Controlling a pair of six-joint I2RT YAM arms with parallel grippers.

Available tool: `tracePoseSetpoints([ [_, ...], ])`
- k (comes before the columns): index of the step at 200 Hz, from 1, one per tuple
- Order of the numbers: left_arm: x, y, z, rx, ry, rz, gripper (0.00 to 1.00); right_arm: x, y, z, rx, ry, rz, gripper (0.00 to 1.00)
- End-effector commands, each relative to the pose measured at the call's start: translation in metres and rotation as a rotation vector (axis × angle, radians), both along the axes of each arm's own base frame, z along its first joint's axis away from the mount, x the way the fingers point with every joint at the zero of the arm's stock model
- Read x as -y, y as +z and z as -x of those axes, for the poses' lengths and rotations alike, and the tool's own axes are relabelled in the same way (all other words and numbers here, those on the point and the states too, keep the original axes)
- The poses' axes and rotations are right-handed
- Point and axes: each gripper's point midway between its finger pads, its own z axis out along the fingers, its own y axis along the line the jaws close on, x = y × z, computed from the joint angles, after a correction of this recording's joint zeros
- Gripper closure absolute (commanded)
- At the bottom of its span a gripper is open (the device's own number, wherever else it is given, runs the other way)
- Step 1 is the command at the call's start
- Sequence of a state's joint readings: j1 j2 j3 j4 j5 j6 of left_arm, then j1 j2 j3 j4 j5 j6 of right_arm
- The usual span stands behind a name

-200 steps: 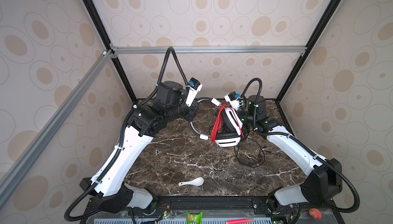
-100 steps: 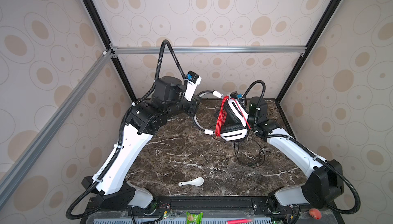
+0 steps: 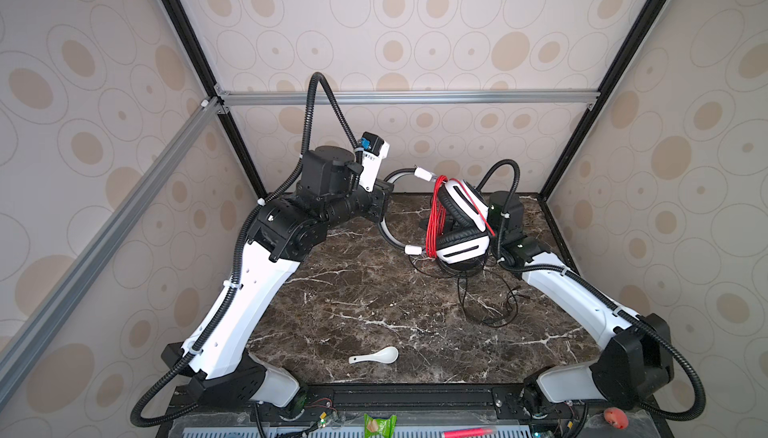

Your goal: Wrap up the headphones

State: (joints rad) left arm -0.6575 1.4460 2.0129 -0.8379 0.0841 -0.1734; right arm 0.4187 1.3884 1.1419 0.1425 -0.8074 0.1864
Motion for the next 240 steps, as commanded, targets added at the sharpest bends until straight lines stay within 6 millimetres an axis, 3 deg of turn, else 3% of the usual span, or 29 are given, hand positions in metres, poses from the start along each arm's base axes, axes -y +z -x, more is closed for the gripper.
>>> tracePoseSetpoints([
  [1,-0.003,0.047,0.002,0.086,0.028,0.152,1.00,0.005,0.013,0.005,0.047,-0.015,-0.011,0.95],
  [34,-0.008,0.048,-0.002,0.075,0.076,0.175,1.00,0.008,0.010,0.005,0.040,-0.038,-0.011,1.00],
  [77,-0.008,0.046,0.003,0.071,0.063,0.174,1.00,0.008,0.012,0.006,0.036,-0.040,-0.022,0.83],
  [109,-0.010,0.042,0.005,0.067,0.063,0.178,1.00,0.010,0.012,0.008,0.036,-0.041,-0.020,0.82],
  [171,-0.015,0.045,0.008,0.073,0.084,0.210,1.00,0.012,0.008,0.008,0.025,-0.057,-0.003,0.97],
  [210,-0.024,0.055,0.004,0.075,0.150,0.297,1.00,0.016,0.001,0.006,0.018,-0.089,0.018,1.00],
  [240,-0.043,0.061,-0.002,0.083,0.274,0.412,1.00,0.025,-0.002,0.004,0.028,-0.154,0.028,1.00],
])
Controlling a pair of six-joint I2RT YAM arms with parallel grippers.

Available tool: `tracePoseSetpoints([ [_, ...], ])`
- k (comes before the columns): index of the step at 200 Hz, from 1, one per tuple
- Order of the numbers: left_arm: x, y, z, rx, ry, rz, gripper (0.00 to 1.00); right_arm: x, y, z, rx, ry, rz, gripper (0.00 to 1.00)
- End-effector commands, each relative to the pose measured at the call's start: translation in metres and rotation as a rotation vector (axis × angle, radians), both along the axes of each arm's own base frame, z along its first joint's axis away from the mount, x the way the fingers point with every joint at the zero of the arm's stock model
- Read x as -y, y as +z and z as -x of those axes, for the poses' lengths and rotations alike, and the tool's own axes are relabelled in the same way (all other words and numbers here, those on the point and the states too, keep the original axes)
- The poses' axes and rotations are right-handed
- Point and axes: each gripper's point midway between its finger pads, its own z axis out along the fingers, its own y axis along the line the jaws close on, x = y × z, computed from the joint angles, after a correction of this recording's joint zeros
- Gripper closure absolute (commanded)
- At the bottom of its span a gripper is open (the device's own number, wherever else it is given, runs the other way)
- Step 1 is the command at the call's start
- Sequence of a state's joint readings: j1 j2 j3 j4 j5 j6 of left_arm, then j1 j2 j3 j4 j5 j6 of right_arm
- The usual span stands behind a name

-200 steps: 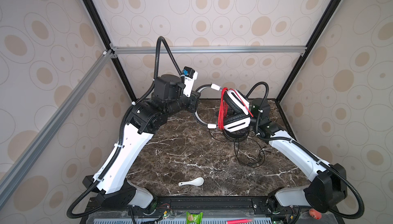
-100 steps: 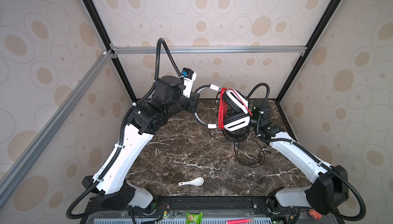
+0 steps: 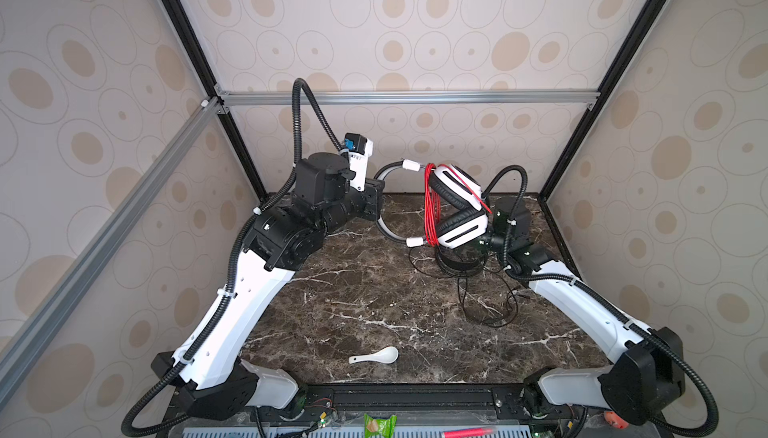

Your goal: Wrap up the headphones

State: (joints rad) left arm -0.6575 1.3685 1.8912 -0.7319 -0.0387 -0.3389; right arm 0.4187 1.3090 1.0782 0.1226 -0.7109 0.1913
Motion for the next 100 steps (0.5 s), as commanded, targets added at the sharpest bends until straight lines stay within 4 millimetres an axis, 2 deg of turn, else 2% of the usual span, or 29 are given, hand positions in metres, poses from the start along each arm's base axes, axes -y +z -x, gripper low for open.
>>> tracePoseSetpoints([
  [1,-0.021,0.058,0.003,0.114,0.120,0.270,1.00,0.010,0.002,0.001,0.029,-0.060,0.012,1.00],
  [45,-0.046,0.053,-0.015,0.109,0.326,0.385,1.00,0.019,-0.002,0.003,0.043,-0.121,0.030,1.00],
  [68,-0.044,0.042,-0.029,0.089,0.380,0.417,1.00,0.019,-0.006,0.008,0.058,-0.128,0.068,1.00],
  [100,-0.041,0.026,-0.051,0.078,0.457,0.355,1.00,0.016,-0.012,0.018,0.089,-0.141,0.141,1.00],
])
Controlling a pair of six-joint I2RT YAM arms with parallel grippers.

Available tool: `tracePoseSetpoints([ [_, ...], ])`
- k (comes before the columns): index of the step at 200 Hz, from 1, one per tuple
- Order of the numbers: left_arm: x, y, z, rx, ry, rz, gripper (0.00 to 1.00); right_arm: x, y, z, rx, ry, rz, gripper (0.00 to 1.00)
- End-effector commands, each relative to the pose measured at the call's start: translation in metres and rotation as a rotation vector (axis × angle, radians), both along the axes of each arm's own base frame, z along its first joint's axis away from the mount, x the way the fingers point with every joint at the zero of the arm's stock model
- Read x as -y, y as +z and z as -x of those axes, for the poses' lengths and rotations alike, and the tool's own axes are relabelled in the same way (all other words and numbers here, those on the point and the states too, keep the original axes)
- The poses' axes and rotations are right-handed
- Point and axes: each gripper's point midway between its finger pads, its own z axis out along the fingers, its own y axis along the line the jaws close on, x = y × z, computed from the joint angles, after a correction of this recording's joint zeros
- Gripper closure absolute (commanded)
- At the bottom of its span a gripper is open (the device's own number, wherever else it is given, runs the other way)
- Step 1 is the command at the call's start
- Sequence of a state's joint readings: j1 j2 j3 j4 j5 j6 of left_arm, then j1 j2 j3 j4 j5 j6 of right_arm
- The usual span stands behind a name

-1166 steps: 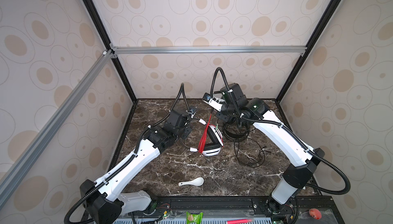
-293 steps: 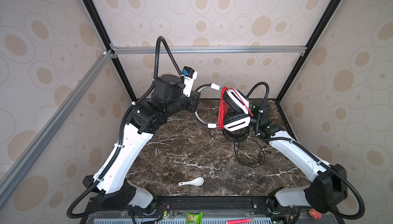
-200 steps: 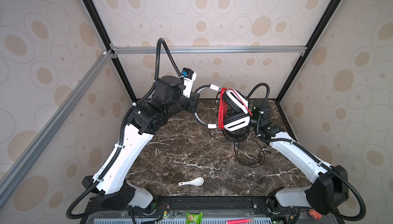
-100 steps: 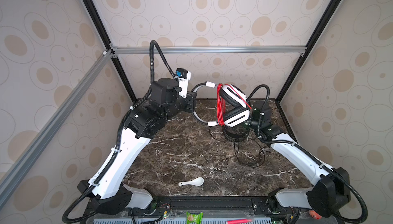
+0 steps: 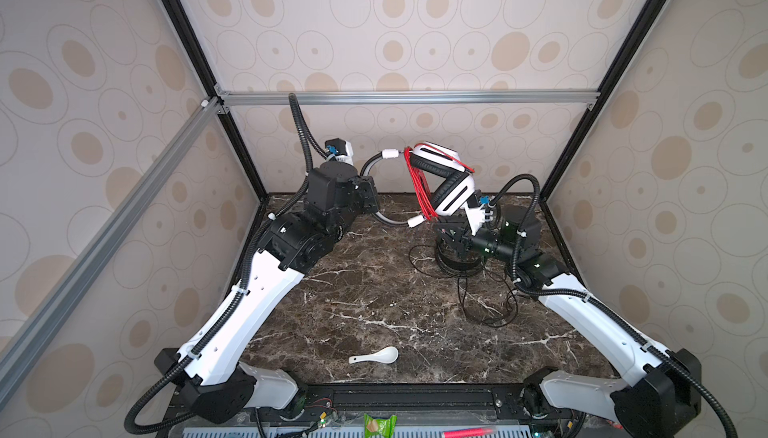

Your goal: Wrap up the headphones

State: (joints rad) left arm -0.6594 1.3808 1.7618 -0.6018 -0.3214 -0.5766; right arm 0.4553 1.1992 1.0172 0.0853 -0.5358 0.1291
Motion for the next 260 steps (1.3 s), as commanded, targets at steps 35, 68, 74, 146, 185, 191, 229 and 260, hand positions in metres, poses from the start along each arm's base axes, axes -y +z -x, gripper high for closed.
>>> tracePoseSetpoints([
  [35,-0.016,0.036,-0.034,0.135,0.222,0.042,1.00,-0.001,-0.018,0.023,0.024,-0.010,0.167,1.00],
  [68,-0.016,0.022,-0.048,0.118,0.259,-0.023,1.00,-0.001,-0.021,0.034,0.027,-0.006,0.214,1.00],
  [74,-0.016,0.019,-0.050,0.114,0.262,-0.024,1.00,-0.001,-0.021,0.035,0.025,-0.006,0.213,1.00],
  [146,-0.020,-0.024,-0.059,0.049,0.256,-0.219,1.00,0.006,-0.008,0.036,0.072,-0.030,0.407,1.00],
  [185,-0.021,-0.049,-0.057,-0.003,0.237,-0.330,1.00,-0.005,0.003,0.041,0.104,0.022,0.525,1.00],
  [191,-0.020,-0.053,-0.057,-0.011,0.230,-0.348,1.00,-0.006,0.005,0.040,0.109,0.023,0.540,1.00],
  [229,-0.015,-0.077,-0.050,-0.050,0.174,-0.481,1.00,-0.008,0.023,0.028,0.113,-0.027,0.579,1.00],
  [260,-0.004,-0.089,-0.043,-0.057,0.086,-0.545,1.00,-0.009,0.027,0.016,0.092,-0.054,0.623,1.00],
])
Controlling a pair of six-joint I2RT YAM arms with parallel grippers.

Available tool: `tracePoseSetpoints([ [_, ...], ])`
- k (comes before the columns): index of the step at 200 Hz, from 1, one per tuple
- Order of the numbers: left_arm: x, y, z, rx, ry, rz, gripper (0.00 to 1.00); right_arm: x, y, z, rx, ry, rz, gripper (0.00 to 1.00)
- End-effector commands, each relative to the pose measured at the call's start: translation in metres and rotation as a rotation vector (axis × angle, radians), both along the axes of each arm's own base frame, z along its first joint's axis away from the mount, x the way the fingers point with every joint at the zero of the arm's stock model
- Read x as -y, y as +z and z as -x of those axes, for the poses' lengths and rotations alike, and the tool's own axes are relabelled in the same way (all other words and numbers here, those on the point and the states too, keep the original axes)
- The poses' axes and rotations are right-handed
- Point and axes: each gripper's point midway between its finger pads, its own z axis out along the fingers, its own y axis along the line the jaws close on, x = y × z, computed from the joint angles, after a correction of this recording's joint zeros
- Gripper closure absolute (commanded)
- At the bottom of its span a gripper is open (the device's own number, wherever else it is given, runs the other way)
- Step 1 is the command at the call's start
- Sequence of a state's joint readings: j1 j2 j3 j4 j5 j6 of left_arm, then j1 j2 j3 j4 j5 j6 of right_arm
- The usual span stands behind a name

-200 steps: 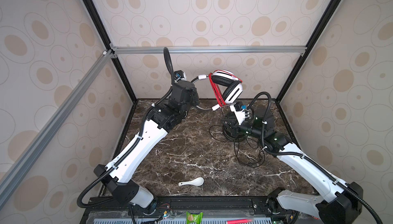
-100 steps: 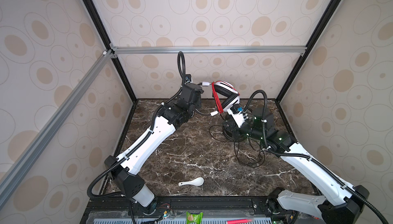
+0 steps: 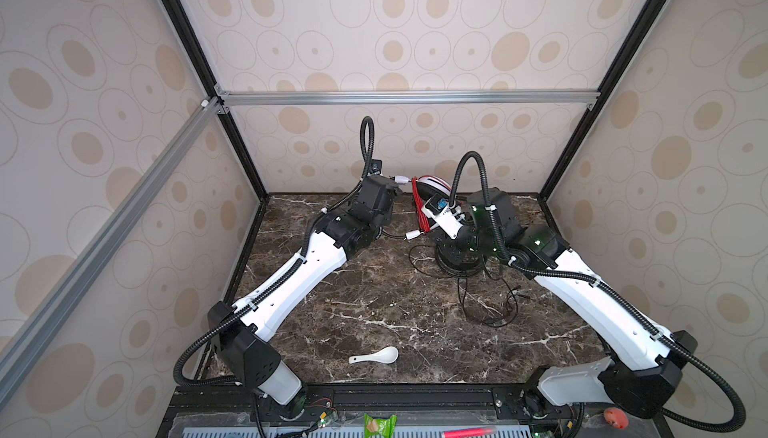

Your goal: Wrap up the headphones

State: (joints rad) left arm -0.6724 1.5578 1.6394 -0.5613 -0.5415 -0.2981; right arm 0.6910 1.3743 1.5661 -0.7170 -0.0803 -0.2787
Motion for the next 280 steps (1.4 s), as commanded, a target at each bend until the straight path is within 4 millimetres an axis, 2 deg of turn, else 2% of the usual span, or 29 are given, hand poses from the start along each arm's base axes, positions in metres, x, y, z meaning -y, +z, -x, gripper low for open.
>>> tracePoseSetpoints([
  [1,-0.007,0.017,0.006,0.051,-0.015,-0.059,1.00,0.003,0.023,-0.002,0.048,-0.011,0.016,1.00],
  [44,0.004,0.008,0.015,0.042,-0.109,-0.101,1.00,-0.002,0.013,-0.023,0.018,-0.069,0.069,1.00],
  [79,0.018,0.008,0.024,0.052,-0.199,-0.099,1.00,-0.008,-0.004,-0.042,-0.037,-0.122,0.113,1.00],
  [117,0.032,-0.006,0.027,0.011,-0.275,-0.093,1.00,-0.011,-0.019,-0.058,-0.057,-0.164,0.156,1.00],
  [168,0.049,-0.023,0.029,-0.041,-0.344,-0.056,1.00,-0.011,-0.022,-0.072,-0.034,-0.204,0.187,0.99],
  [222,0.066,-0.029,0.036,-0.073,-0.429,0.017,1.00,-0.015,-0.021,-0.064,-0.024,-0.151,0.171,0.95],
  [250,0.063,-0.031,0.036,-0.088,-0.435,0.047,1.00,-0.009,-0.017,-0.057,0.015,-0.142,0.145,0.98],
  [280,0.059,-0.034,0.038,-0.107,-0.439,0.070,1.00,-0.008,-0.001,-0.041,0.078,-0.086,0.069,1.00],
])
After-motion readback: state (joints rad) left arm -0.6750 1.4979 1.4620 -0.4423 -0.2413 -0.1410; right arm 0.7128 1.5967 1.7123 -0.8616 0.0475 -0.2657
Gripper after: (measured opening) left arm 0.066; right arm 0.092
